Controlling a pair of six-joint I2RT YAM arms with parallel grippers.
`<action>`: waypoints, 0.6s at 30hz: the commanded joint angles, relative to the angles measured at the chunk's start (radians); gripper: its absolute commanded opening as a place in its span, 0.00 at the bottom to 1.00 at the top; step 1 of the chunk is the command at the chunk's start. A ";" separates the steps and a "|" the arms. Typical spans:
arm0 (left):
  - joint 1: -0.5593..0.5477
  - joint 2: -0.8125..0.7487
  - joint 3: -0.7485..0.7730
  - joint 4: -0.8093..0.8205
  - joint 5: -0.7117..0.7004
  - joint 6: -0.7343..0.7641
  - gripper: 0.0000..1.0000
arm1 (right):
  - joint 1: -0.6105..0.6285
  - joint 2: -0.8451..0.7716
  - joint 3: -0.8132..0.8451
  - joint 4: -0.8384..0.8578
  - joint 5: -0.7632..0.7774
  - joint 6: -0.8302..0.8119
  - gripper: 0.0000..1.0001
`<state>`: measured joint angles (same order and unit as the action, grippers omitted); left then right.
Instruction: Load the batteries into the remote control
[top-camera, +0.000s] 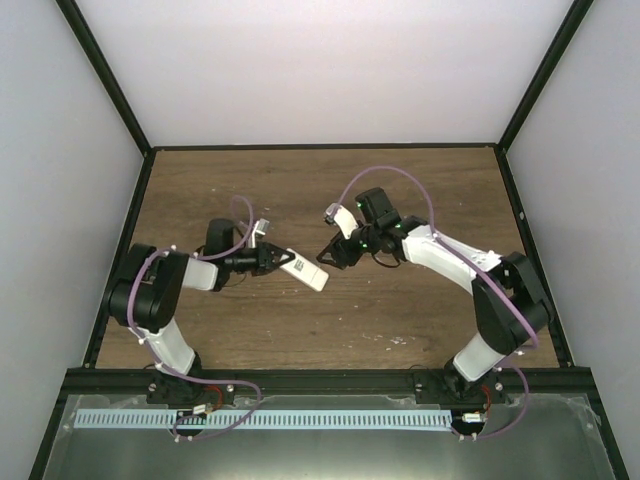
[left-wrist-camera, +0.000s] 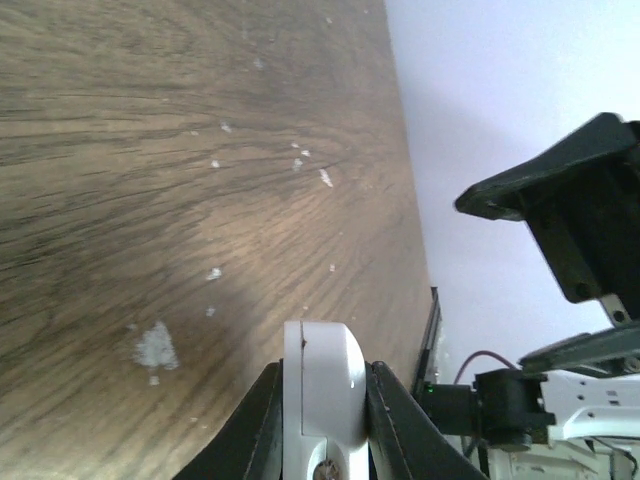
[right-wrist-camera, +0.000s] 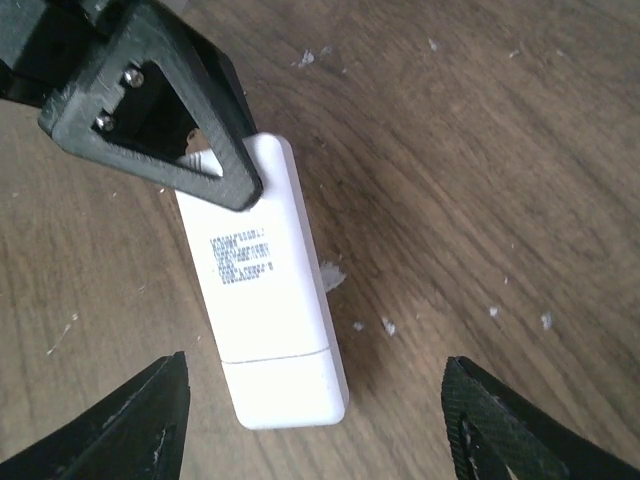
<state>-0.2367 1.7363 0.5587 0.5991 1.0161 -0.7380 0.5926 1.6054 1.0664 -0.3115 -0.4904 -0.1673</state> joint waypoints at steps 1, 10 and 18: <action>-0.007 -0.075 0.021 0.055 0.095 -0.055 0.00 | -0.032 -0.043 0.050 -0.139 -0.118 -0.009 0.65; -0.014 -0.293 0.047 -0.188 0.208 -0.012 0.00 | -0.036 -0.079 0.145 -0.279 -0.226 0.021 0.65; -0.013 -0.421 0.050 -0.362 0.247 0.022 0.00 | -0.037 -0.106 0.155 -0.368 -0.348 0.014 0.66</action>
<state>-0.2470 1.3647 0.5892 0.3481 1.2114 -0.7547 0.5594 1.5436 1.2114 -0.6151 -0.7418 -0.1558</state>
